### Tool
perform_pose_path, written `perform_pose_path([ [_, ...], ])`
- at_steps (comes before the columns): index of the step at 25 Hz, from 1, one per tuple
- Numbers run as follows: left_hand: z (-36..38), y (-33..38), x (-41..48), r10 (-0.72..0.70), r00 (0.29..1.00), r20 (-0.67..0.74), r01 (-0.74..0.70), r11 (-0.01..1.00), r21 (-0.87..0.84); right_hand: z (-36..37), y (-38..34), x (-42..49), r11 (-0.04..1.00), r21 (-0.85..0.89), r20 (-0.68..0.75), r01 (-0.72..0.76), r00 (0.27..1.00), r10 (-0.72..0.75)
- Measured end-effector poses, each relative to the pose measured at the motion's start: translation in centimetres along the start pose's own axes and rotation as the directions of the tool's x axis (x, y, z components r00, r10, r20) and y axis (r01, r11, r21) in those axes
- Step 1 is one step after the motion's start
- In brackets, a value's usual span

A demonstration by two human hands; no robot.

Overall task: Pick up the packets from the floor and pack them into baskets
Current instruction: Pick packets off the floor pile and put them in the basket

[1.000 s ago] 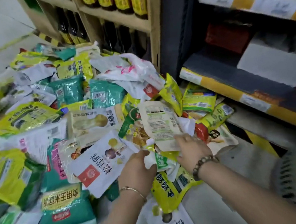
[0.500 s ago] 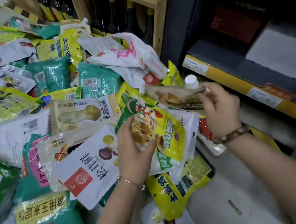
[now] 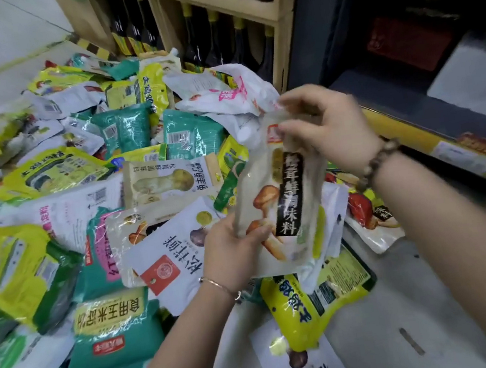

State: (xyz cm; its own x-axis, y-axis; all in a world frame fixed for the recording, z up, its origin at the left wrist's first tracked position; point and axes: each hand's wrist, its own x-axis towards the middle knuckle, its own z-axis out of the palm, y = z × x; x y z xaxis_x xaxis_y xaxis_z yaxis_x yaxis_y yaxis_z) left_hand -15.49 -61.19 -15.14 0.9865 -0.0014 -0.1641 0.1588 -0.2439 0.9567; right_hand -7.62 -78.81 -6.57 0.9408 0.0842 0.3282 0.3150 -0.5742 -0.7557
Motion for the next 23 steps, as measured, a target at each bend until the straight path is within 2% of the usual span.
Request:
perform_pose_path([
  [1,-0.5,-0.4,0.0,-0.063,0.997,-0.049,0.062,0.998,-0.018,1.1,1.7,0.5,0.985,0.087,-0.084,-0.147,0.984,0.154],
  [2,-1.1,-0.8,-0.1,-0.142,0.984,-0.108,0.136,0.989,-0.059,2.2,3.5,0.8,0.951,0.087,-0.112,-0.295,0.946,0.304],
  [3,-1.7,-1.3,-0.2,-0.24,0.957,-0.163,0.217,0.965,-0.147,3.4,5.2,0.8,0.905,-0.015,-0.073,-0.424,0.903,0.422],
  [4,-2.4,-1.6,-0.3,-0.356,0.918,-0.175,0.3,0.912,-0.281,4.7,6.8,0.5,0.848,-0.134,0.024,-0.513,0.854,0.521],
  [6,-3.6,-2.1,-0.6,-0.55,0.832,-0.072,0.447,0.742,-0.5,7.2,9.2,-0.8,0.751,-0.262,0.223,-0.606,0.719,0.658],
  [7,-4.1,-2.5,-0.7,-0.594,0.804,-0.025,0.488,0.683,-0.543,8.3,10.1,-1.4,0.721,-0.303,0.276,-0.624,0.667,0.692],
  [8,-4.4,-2.7,-0.8,-0.604,0.797,-0.008,0.503,0.671,-0.544,9.2,10.7,-1.9,0.702,-0.358,0.291,-0.615,0.641,0.71],
  [11,-4.9,-3.2,-0.8,-0.601,0.799,-0.041,0.501,0.7,-0.509,9.9,11.0,-2.0,0.634,-0.481,0.192,-0.606,0.633,0.75],
  [13,-4.9,-3.3,-0.7,-0.602,0.797,-0.043,0.5,0.699,-0.512,9.0,10.6,-1.7,0.607,-0.468,0.199,-0.642,0.593,0.78],
  [16,-4.8,-3.2,-0.5,-0.57,0.82,-0.059,0.471,0.729,-0.497,7.0,10.3,-2.0,0.6,-0.393,0.313,-0.697,0.512,0.8],
  [18,-4.8,-3.1,-0.6,-0.539,0.84,-0.054,0.454,0.755,-0.474,5.5,9.8,-2.5,0.606,-0.298,0.318,-0.738,0.522,0.792],
  [19,-4.8,-3.0,-0.7,-0.525,0.85,-0.048,0.445,0.764,-0.467,4.9,9.5,-2.7,0.618,-0.254,0.288,-0.744,0.551,0.783],
  [21,-4.6,-2.6,-1.0,-0.499,0.866,-0.031,0.432,0.777,-0.458,3.4,8.6,-3.1,0.642,-0.151,0.168,-0.752,0.62,0.766],
  [23,-4.1,-1.9,-1.1,-0.48,0.877,-0.029,0.415,0.786,-0.459,1.7,7.2,-3.3,0.645,-0.065,0.035,-0.761,0.645,0.764],
])
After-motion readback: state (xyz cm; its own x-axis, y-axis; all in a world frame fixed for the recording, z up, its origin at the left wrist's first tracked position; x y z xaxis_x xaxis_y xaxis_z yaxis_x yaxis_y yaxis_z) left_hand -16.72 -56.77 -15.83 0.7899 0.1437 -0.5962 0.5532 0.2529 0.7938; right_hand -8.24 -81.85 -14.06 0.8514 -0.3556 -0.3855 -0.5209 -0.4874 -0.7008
